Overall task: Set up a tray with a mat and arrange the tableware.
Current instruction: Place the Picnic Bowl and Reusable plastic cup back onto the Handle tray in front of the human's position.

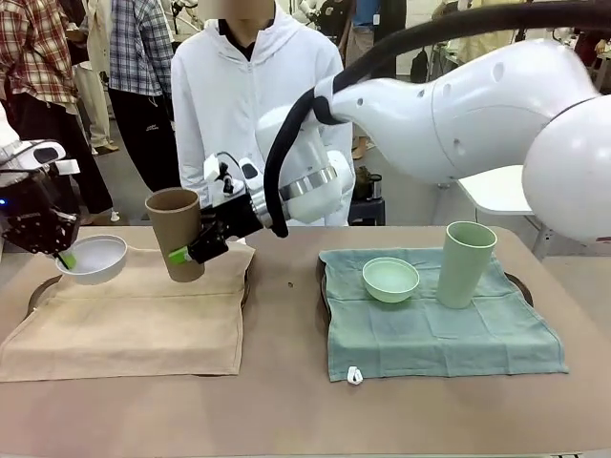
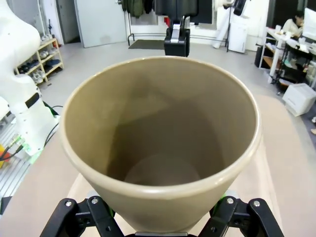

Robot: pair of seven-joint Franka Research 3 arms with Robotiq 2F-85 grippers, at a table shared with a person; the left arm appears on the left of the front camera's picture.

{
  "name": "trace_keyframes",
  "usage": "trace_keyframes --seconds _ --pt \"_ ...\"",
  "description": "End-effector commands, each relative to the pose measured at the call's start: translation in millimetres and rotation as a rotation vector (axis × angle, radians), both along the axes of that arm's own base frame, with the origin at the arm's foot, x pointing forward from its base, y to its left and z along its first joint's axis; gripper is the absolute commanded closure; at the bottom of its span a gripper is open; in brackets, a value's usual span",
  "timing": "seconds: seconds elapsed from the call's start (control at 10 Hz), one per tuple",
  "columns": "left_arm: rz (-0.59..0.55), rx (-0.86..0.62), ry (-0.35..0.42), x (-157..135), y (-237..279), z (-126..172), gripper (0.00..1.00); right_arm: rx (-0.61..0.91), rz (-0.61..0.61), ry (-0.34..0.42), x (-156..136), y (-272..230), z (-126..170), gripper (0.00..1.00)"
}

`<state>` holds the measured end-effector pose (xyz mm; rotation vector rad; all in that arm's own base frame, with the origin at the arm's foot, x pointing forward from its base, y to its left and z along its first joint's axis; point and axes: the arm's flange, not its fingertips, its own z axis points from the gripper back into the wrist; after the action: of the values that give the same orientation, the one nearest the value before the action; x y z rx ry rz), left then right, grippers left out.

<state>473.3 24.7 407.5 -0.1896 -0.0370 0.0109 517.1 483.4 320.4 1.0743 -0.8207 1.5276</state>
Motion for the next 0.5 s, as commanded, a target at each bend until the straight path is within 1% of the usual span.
trace_keyframes --seconds 0.0,0.4 --pt "0.012 -0.039 -0.031 3.9 -0.8 -20.5 0.96 0.057 0.006 -0.003 -1.1 5.4 -8.0 0.17" --pt "0.078 -0.004 -0.006 15.2 -6.5 -41.5 0.96 0.055 0.017 -0.002 -2.6 11.6 -22.3 0.17"
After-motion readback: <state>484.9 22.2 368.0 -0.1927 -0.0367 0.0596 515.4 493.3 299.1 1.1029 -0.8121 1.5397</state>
